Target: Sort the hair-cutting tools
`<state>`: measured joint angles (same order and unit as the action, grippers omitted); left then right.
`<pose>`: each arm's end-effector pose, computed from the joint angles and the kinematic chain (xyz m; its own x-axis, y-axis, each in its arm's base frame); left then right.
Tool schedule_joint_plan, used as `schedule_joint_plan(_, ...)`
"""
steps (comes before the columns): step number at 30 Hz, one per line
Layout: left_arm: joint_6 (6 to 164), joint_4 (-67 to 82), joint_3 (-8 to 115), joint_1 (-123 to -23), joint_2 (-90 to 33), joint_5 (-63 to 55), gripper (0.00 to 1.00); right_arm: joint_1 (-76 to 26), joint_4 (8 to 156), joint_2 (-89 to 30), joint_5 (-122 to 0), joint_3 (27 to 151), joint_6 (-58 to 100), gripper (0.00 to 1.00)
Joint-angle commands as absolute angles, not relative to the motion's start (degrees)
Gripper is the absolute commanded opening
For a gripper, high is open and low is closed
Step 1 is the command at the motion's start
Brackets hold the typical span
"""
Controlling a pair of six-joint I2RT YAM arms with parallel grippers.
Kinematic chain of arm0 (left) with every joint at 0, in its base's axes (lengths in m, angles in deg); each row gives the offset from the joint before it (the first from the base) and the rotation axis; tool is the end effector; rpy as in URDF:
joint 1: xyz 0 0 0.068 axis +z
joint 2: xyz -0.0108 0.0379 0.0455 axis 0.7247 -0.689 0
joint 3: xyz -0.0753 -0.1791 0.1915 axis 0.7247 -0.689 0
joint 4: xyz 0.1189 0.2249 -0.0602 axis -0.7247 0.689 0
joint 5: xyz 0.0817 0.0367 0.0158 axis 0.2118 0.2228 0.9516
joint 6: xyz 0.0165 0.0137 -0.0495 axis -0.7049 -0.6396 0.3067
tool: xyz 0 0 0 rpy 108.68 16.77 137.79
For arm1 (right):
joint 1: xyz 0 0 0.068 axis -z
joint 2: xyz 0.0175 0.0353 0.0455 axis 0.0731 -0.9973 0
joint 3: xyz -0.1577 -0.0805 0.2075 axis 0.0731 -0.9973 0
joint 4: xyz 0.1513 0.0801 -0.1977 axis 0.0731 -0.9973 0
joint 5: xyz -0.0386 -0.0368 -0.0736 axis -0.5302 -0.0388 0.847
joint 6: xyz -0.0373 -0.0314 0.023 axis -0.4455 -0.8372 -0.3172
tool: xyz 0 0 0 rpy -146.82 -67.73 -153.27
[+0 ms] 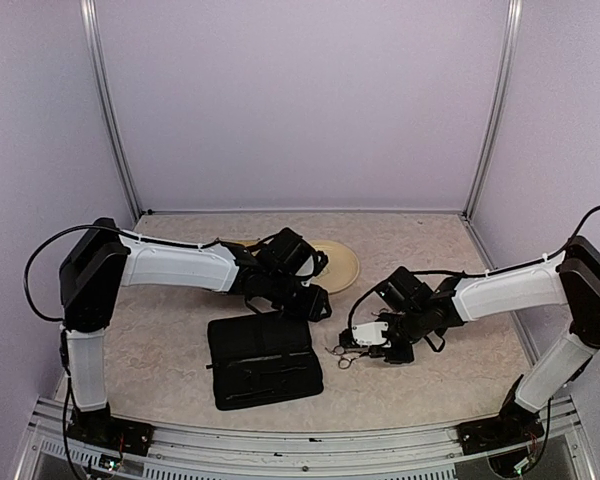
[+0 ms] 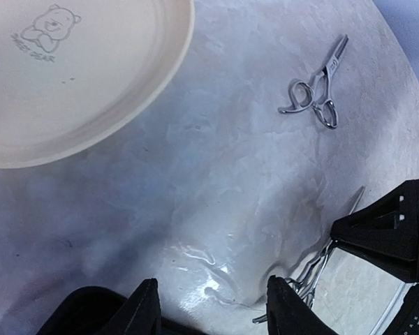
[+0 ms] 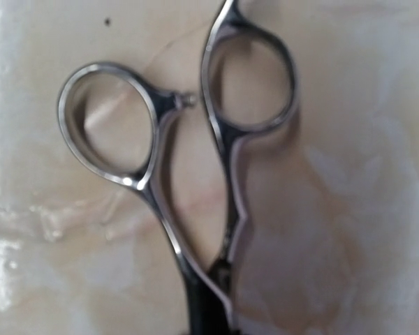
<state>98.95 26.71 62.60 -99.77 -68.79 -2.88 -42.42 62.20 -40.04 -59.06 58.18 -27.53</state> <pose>0.2587 -0.3546 0.1811 -0.7781 0.3346 -0.5316 0.5631 0.7466 -0.3542 0.1903 0.2066 0.1371 0.0231 -0.9378 -0.3464 -0.9817 0.0442 -0.1850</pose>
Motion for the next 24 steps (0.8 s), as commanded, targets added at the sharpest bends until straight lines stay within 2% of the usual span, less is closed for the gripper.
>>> schedule_joint_plan(1, 99.74, 23.97, 64.66, -99.80, -71.70, -12.94, 0.48, -42.96, 62.19, -43.11, -53.94, 52.44, -29.15, 0.00)
schedule_joint_plan(8, 97.54, 27.43, 68.49, -100.29, -76.85, -18.44, 0.42, -43.01, 63.06, -42.41, -53.43, 51.34, -29.47, 0.00)
schedule_joint_plan(14, 95.01, 33.83, 74.08, -101.35, -81.42, -18.39, 0.39, -43.04, 63.47, -42.08, -53.33, 51.26, -29.21, 0.00)
schedule_joint_plan(24, 91.55, 37.91, 72.89, -100.19, -81.54, -23.68, 0.31, -43.12, 63.55, -41.46, -52.94, 50.55, -28.95, 0.00)
